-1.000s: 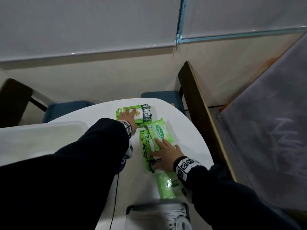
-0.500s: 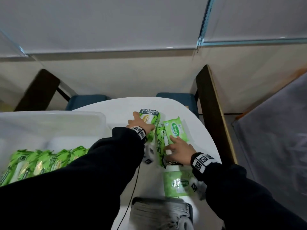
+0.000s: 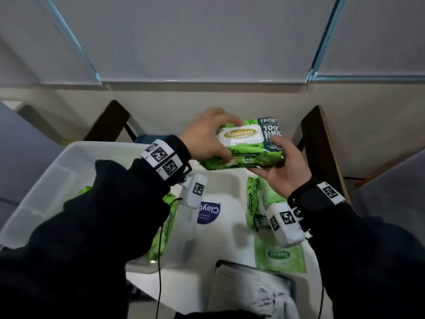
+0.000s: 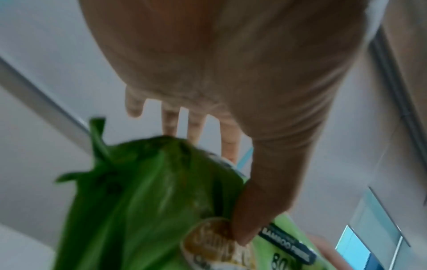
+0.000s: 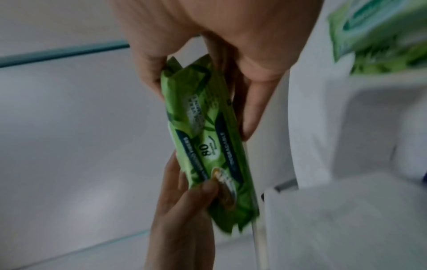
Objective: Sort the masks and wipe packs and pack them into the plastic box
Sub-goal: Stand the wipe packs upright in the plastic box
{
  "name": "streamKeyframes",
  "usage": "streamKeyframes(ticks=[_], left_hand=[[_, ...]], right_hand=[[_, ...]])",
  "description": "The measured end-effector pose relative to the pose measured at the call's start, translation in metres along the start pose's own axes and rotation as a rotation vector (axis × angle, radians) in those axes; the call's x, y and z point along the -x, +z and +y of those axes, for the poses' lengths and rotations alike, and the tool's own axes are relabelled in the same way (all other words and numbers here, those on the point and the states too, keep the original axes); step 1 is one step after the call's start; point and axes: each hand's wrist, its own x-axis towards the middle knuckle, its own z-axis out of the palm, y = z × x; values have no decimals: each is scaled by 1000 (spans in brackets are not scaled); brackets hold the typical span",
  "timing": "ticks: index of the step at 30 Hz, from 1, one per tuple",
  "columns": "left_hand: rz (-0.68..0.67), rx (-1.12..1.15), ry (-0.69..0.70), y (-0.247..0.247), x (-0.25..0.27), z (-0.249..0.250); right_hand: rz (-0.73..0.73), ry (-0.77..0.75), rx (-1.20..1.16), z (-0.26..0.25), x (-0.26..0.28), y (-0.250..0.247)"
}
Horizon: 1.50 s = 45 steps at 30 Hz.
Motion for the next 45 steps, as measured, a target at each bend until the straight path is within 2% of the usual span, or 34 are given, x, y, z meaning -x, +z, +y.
streamKeyframes(ticks=[2, 4, 5, 7, 9, 12, 16, 17, 19, 21, 23, 25, 29, 34, 37, 40, 43, 45], left_hand=[[131, 56, -55, -25, 24, -26], [230, 400, -171, -39, 51, -46], [239, 617, -204, -41, 66, -53], [250, 981, -210, -40, 91, -69], [352, 1190, -183, -43, 111, -89], [428, 1250, -191, -52, 126, -125], [360, 1045, -188, -58, 132, -159], [330, 972, -202, -59, 130, -165], [255, 837, -265, -59, 124, -181], [143, 689, -319, -53, 118, -196], [1, 608, -363, -39, 112, -204], [-148, 573, -376, -18, 105, -202], [-369, 390, -349, 13, 78, -179], [-465, 178, -382, 33, 54, -171], [-475, -90, -306, 56, 57, -161], [-517, -325, -164, 92, 70, -164], [-582, -460, -35, 110, 86, -179], [-663, -480, 29, 103, 85, -182]], right_hand=[[-19, -17, -80, 19, 11, 27], [-43, -39, -147, 40, 20, 57], [-59, -48, -171, 51, 23, 72], [-113, -43, -130, 73, 26, 99], [-56, -41, 108, 91, 29, 120], [9, -88, 589, 111, 32, 134], [-63, -32, 839, 140, 42, 138], [-46, -31, 889, 149, 43, 134], [90, -84, 1024, 166, 41, 119], [197, -32, 990, 179, 41, 104], [163, 141, 831, 189, 40, 94], [94, 225, 701, 194, 39, 88], [47, 185, 671, 190, 37, 87], [45, 172, 708, 191, 32, 85], [35, 162, 699, 193, 29, 82], [40, 152, 698, 194, 28, 80], [35, 163, 689, 195, 27, 83], [28, 171, 654, 195, 27, 82]])
